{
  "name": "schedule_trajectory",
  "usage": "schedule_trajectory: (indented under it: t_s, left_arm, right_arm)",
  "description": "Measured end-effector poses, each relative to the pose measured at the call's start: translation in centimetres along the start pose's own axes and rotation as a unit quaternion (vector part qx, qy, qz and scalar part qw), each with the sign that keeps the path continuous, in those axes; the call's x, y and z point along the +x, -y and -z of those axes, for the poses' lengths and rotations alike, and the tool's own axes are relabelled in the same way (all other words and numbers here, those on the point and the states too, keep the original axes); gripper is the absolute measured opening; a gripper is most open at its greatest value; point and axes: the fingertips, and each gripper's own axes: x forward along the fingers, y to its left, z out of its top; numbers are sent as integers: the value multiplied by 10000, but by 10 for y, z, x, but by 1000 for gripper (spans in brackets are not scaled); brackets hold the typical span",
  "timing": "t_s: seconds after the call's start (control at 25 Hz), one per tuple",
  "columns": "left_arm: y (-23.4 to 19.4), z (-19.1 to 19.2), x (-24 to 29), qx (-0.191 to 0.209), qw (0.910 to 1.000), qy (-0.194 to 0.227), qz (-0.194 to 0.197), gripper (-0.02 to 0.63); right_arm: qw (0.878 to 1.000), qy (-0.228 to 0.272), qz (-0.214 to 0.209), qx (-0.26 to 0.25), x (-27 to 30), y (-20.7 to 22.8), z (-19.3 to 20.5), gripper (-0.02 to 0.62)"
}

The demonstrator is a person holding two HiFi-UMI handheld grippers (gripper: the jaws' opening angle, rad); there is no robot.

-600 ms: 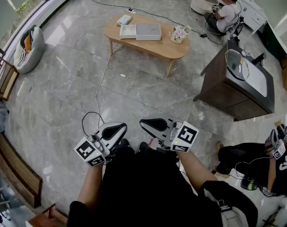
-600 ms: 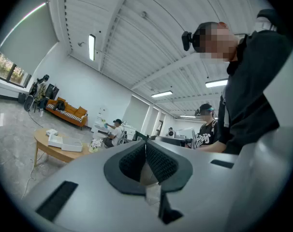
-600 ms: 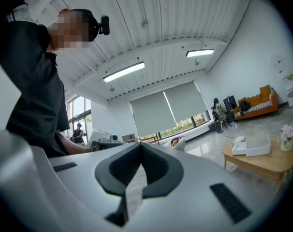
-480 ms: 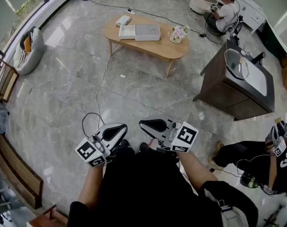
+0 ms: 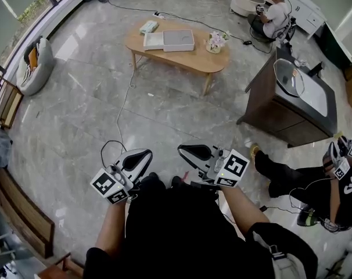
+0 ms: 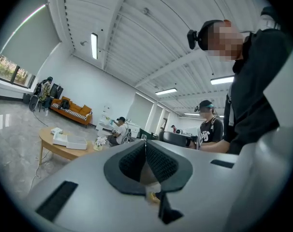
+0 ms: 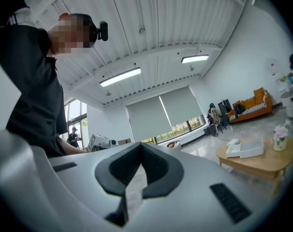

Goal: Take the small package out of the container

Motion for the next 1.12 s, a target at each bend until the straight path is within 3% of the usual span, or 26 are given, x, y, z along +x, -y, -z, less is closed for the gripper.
schedule_trajectory:
  t_s: [0.2, 0.44, 0.72, 1.0, 1.12]
  left_arm:
    - [1, 3, -4, -17, 10000, -62, -76, 18]
    - [-25, 14, -4, -312, 9992, -144, -221, 18]
    - [-80, 11, 35, -583, 9982, -86, -65, 18]
    - [-163, -6, 78, -1000, 9949, 134, 26, 18]
    - [-200, -21, 95, -957, 9953, 116, 81, 18]
  right_arm:
    - [9999, 112, 15, 46, -2, 10, -1, 12]
    - [9995, -37, 130, 278, 8, 36, 13, 12]
    - [9980, -281, 362, 430, 28, 96, 14, 12]
    - [9953, -649, 552, 472, 62, 178, 9, 12]
    - [9944, -720, 636, 448, 82, 217, 3, 12]
